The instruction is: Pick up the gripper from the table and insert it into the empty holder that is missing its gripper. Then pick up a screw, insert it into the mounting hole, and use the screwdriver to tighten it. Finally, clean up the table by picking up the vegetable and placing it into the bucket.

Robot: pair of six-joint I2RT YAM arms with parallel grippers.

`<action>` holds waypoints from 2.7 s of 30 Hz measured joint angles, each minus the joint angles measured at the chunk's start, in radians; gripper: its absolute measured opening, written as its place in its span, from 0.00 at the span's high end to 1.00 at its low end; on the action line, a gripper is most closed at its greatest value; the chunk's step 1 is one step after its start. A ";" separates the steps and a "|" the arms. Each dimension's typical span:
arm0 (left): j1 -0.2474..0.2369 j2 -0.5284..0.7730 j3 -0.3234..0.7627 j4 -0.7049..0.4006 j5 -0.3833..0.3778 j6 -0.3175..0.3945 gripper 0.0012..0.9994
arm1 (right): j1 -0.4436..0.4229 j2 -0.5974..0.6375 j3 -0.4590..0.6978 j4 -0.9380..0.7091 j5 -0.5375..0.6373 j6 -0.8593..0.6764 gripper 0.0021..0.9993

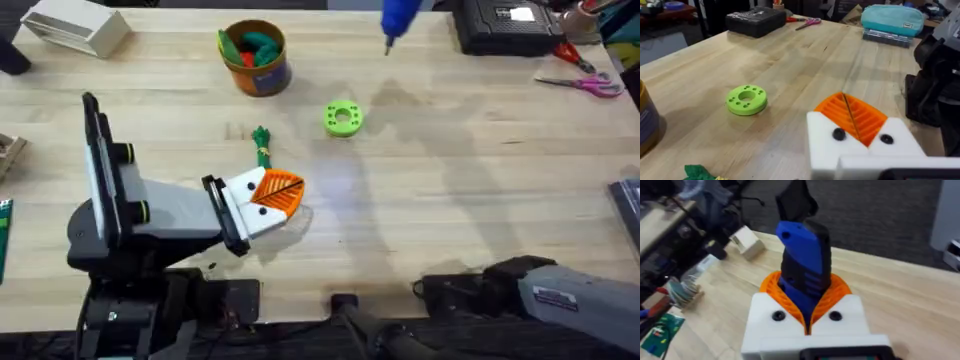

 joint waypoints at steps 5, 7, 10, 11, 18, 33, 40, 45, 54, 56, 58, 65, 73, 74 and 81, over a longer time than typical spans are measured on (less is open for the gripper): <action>0.000 0.000 0.000 0.000 0.000 0.000 0.99 | 0.083 0.000 -0.009 0.127 -0.007 0.034 0.97; 0.000 0.000 0.000 0.000 0.000 0.000 0.99 | 0.145 0.000 -0.062 0.278 -0.015 0.071 0.97; 0.000 0.000 0.000 0.000 0.000 0.000 0.99 | 0.176 0.000 -0.154 0.457 -0.046 0.119 0.97; 0.000 0.000 0.000 0.000 0.000 0.000 0.99 | 0.183 0.000 -0.270 0.678 -0.098 0.183 0.97; 0.000 0.000 0.000 0.000 0.000 0.000 0.99 | 0.186 0.000 -0.530 1.148 -0.273 0.356 0.97; 0.000 0.000 0.000 0.000 0.000 0.000 0.99 | 0.388 0.025 -0.547 1.206 -0.441 0.223 0.97; 0.000 0.000 0.000 0.000 0.000 0.000 0.99 | 0.489 0.046 -0.547 1.203 -0.445 0.084 0.97; 0.000 0.000 0.000 0.000 0.000 0.000 0.99 | 0.517 0.046 -0.547 1.203 -0.452 0.034 0.97; 0.000 0.000 0.000 0.000 0.000 0.000 0.99 | 0.528 0.046 -0.547 1.201 -0.452 0.013 0.97; 0.000 0.000 0.000 0.000 0.000 0.000 0.99 | 0.538 0.046 -0.547 1.201 -0.452 0.011 0.97; 0.000 0.000 0.000 0.000 0.000 0.000 0.99 | 0.543 0.046 -0.547 1.201 -0.452 0.011 0.97; 0.000 0.000 0.000 0.000 0.000 0.000 0.99 | 0.547 0.046 -0.547 1.194 -0.452 0.010 0.97; 0.000 0.000 0.000 0.000 0.000 0.000 0.99 | 0.547 0.046 -0.547 1.145 -0.452 0.007 0.97; 0.000 0.000 0.000 0.000 0.000 0.000 0.99 | 0.547 0.046 -0.547 1.148 -0.452 0.007 0.97; 0.000 0.000 0.000 0.000 0.000 0.000 0.99 | 0.547 0.046 -0.547 1.157 -0.452 0.007 0.97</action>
